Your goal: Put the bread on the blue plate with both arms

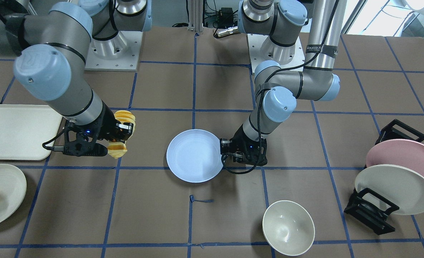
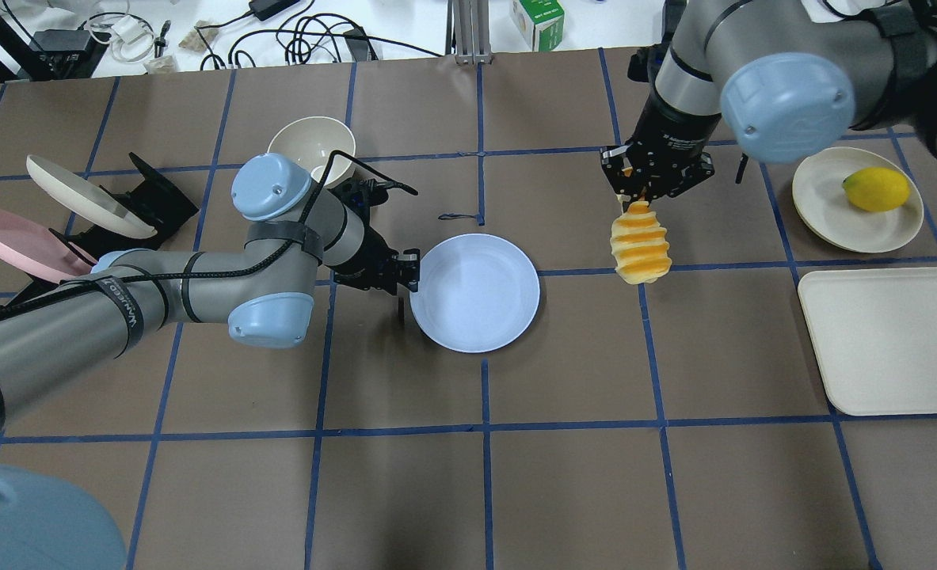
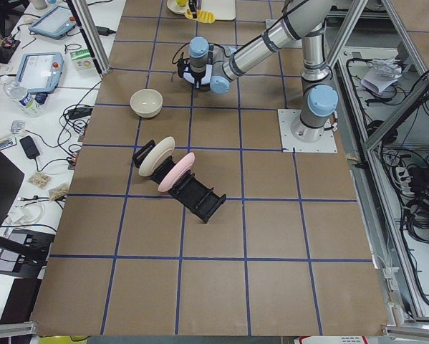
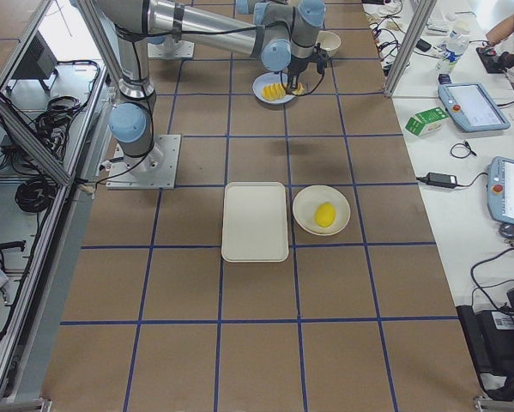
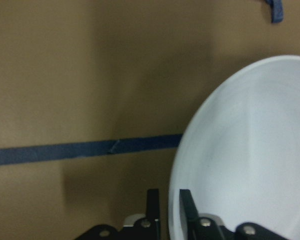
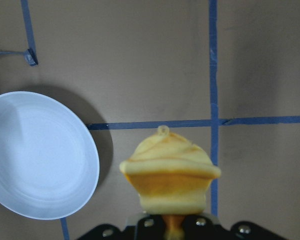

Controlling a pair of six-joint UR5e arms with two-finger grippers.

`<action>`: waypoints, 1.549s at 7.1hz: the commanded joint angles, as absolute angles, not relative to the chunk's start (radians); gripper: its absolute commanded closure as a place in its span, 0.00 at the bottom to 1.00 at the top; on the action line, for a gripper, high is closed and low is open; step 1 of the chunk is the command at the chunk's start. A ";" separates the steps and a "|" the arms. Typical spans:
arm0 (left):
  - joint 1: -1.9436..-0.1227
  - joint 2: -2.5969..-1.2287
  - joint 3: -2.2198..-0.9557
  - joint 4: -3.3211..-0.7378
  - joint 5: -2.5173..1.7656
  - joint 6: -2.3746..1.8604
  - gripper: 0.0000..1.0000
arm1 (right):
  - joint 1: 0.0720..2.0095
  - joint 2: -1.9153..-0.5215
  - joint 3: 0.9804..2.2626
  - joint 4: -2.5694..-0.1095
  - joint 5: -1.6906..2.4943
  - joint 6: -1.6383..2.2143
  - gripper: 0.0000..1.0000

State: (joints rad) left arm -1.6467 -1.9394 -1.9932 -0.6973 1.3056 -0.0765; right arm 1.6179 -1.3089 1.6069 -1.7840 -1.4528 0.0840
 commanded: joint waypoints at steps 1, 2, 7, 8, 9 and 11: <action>-1.629 -1.860 -1.836 -1.027 1.359 -0.066 0.00 | 1.743 -1.228 1.608 -1.939 -1.437 0.183 1.00; -1.629 -1.820 -1.652 -1.341 1.397 -0.066 0.00 | 1.805 -1.195 1.608 -1.991 -1.437 0.266 1.00; -1.635 -1.640 -1.473 -1.648 1.519 -0.068 0.00 | 1.928 -1.060 1.608 -2.148 -1.349 0.447 1.00; -1.635 -1.638 -1.483 -1.617 1.519 -0.064 0.00 | 1.928 -1.013 1.609 -2.198 -1.335 0.448 1.00; -1.632 -1.638 -1.488 -1.614 1.519 -0.063 0.00 | 1.928 -0.990 1.609 -2.194 -1.335 0.454 1.00; -1.635 -1.637 -1.488 -1.614 1.520 -0.066 0.00 | 1.927 -0.994 1.612 -2.190 -1.353 0.454 0.45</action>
